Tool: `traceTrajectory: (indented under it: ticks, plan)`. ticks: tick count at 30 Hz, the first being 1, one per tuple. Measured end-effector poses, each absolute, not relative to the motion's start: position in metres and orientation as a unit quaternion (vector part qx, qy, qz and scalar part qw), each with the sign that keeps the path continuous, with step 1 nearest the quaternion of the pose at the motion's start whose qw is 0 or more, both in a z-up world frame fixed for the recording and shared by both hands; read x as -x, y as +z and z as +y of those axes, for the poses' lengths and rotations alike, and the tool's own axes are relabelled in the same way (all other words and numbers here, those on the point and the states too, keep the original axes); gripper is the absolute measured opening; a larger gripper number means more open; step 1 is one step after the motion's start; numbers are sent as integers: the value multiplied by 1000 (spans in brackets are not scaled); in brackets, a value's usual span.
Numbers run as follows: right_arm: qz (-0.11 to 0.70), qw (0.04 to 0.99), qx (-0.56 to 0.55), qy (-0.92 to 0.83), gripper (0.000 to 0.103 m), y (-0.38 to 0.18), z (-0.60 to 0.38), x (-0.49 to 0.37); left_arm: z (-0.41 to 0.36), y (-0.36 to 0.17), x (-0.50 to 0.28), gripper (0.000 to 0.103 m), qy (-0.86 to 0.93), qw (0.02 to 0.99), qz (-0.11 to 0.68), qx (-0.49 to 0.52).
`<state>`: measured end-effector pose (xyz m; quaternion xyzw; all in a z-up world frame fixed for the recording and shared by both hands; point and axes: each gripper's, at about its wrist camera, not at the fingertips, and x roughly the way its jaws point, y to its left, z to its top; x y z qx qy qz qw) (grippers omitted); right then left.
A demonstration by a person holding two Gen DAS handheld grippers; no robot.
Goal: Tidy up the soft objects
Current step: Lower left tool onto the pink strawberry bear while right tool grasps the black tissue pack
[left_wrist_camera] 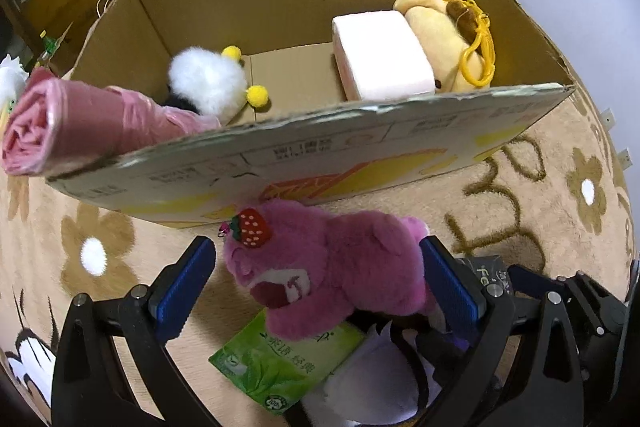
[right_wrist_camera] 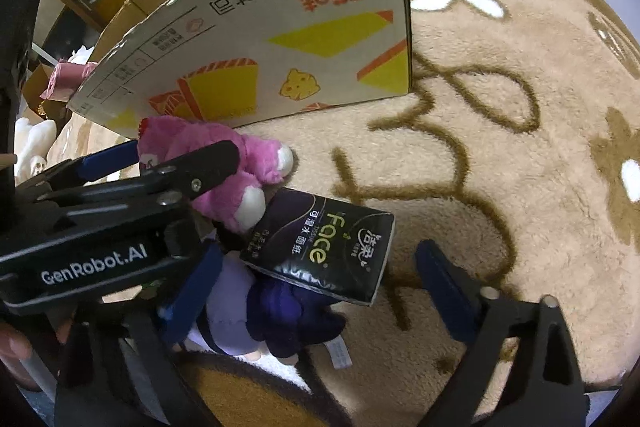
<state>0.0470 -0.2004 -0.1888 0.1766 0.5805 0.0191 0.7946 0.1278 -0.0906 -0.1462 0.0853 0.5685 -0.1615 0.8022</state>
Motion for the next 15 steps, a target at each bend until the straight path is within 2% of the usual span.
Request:
traceTrajectory:
  ticks: [3,5,8,15]
  plan:
    - [584,790,-184,19,89,-192,-201,-48,-89,-148,-131,98,-161,799,574,-75]
    - [589,788,-180,17,83,-195,-200,-48,-88,-151,-132,91,-167,794,581,-67]
    - [591,787,-176,20,78,-196,-198,-47,-85,-152,-134,90,-166,796,578,-74]
    - [590,789,-169,19,76,-195,-196,-44,-86,-151,-129,89,-165,799,574,-76]
